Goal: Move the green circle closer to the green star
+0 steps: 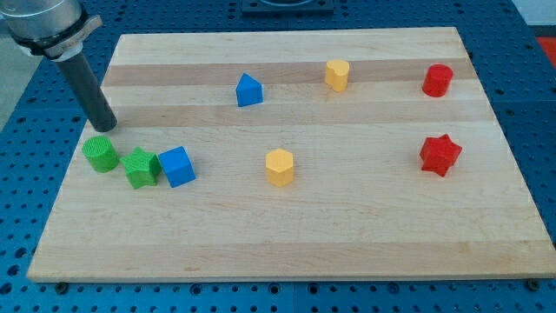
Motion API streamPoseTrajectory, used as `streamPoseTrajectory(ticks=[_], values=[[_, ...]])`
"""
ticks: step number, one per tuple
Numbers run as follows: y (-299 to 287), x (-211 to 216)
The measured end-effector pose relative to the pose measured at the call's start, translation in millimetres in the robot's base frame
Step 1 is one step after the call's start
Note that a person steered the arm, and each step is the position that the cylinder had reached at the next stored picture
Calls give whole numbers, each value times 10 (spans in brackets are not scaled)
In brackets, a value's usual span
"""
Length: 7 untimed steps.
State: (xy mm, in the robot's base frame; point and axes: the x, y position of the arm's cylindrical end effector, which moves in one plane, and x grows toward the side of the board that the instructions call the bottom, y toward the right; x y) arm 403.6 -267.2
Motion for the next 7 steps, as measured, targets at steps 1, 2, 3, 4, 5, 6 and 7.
streamPoseTrajectory(ticks=[1,2,3,4,5,6,7], values=[[-1,58],[-1,238],[-1,238],[11,320],[11,416],[11,396],[11,222]])
